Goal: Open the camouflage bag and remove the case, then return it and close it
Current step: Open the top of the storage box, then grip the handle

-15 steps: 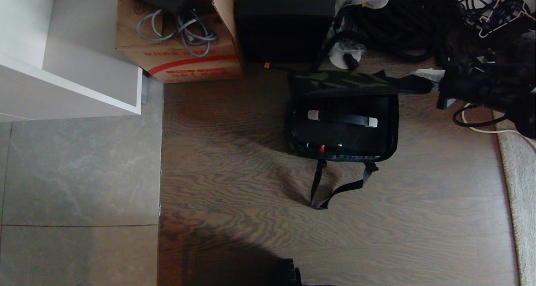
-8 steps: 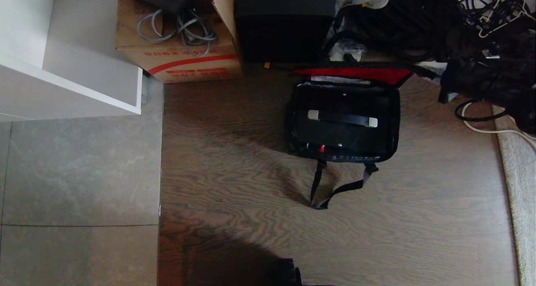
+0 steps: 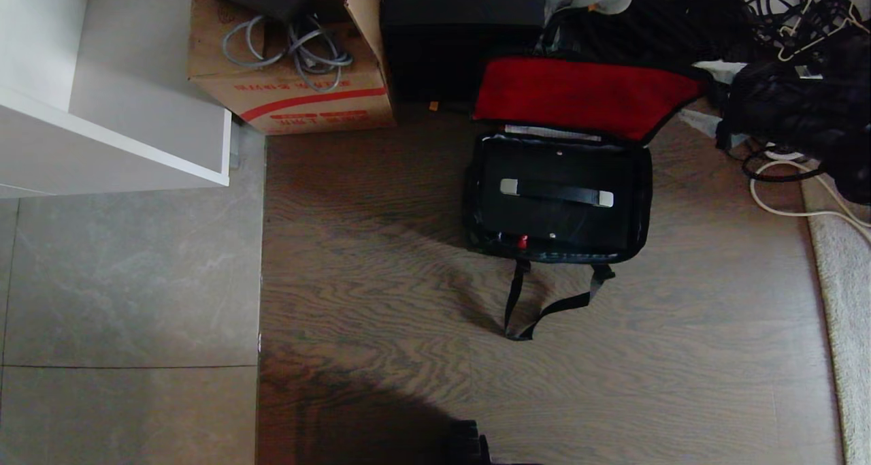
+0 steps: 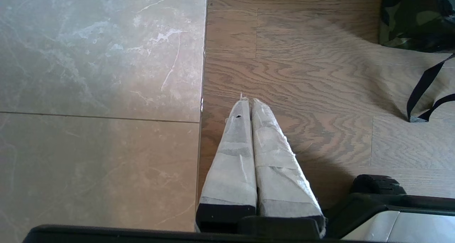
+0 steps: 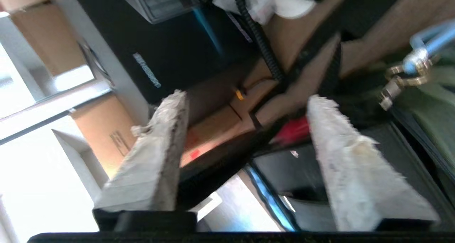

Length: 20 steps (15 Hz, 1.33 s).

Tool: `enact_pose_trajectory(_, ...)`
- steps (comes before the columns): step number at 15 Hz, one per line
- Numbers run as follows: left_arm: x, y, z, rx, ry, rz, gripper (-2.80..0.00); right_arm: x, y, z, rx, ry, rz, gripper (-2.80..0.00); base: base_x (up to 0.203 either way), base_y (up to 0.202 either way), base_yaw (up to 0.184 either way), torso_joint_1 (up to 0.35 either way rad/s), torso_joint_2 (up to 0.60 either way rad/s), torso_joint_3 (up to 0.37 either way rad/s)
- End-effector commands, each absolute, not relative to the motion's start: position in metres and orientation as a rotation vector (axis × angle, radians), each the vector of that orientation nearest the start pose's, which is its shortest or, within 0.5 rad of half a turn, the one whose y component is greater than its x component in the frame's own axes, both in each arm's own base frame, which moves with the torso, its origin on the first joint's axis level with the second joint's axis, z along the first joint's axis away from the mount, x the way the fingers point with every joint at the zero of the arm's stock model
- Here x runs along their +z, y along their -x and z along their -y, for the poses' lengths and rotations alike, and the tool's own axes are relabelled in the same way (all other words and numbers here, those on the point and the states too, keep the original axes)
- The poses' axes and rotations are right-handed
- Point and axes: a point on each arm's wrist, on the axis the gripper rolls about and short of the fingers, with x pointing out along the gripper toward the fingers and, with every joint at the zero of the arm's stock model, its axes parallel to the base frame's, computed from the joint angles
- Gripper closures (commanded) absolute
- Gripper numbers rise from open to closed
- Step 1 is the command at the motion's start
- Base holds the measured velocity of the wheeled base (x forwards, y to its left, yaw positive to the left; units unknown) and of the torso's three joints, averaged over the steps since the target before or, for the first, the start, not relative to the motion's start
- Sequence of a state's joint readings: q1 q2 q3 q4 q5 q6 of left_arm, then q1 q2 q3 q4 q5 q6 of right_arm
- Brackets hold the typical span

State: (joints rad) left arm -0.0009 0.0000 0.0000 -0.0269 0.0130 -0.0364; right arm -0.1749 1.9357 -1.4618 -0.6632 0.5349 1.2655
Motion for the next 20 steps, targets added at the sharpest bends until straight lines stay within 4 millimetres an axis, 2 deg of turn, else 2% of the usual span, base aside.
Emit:
enact_pose_trajectory(1, 0.077, 0.022, 0.0, 0.013, 0.037, 0.022, 0.0, 0.298, -0.392, 0.059, 0.433, -1.189, -0.032, -2.8, 0.0, 0.0, 0.0, 0.0, 0.0, 0.0)
enact_pose_trajectory(4, 0.077, 0.022, 0.0, 0.013, 0.037, 0.022, 0.0, 0.313, -0.39, 0.065, 0.445, -1.178, 0.043, -2.8, 0.0, 0.0, 0.0, 0.0, 0.0, 0.0)
enact_pose_trajectory(8, 0.077, 0.022, 0.0, 0.013, 0.037, 0.022, 0.0, 0.323, -0.383, 0.078, 0.488, -1.119, 0.168, -2.8, 0.0, 0.0, 0.0, 0.0, 0.0, 0.0)
enact_pose_trajectory(10, 0.077, 0.022, 0.0, 0.013, 0.037, 0.022, 0.0, 0.323, -0.375, 0.083, 0.489, -1.112, 0.175, -2.8, 0.0, 0.0, 0.0, 0.0, 0.0, 0.0)
enact_pose_trajectory(11, 0.077, 0.022, 0.0, 0.013, 0.037, 0.022, 0.0, 0.32, -0.369, 0.083, 0.49, -1.127, 0.156, 0.0, 0.0, 0.0, 0.0, 0.0, 0.0, 0.0)
enact_pose_trajectory(13, 0.077, 0.022, 0.0, 0.012, 0.037, 0.022, 0.0, 0.317, -0.355, 0.08, 0.526, -1.166, 0.104, 0.0, 0.0, 0.0, 0.0, 0.0, 0.0, 0.0)
enact_pose_trajectory(16, 0.077, 0.022, 0.0, 0.013, 0.037, 0.022, 0.0, 0.303, -0.329, 0.07, 0.591, -1.172, -0.042, 0.0, 0.0, 0.0, 0.0, 0.0, 0.0, 0.0)
enact_pose_trajectory(18, 0.077, 0.022, 0.0, 0.012, 0.037, 0.022, 0.0, 0.289, -0.301, 0.061, 0.627, -1.157, -0.142, 0.0, 0.0, 0.0, 0.0, 0.0, 0.0, 0.0)
enact_pose_trajectory(20, 0.077, 0.022, 0.0, 0.013, 0.037, 0.022, 0.0, 0.273, -0.262, 0.052, 0.642, -1.045, -0.171, 0.0, 0.0, 0.0, 0.0, 0.0, 0.0, 0.0)
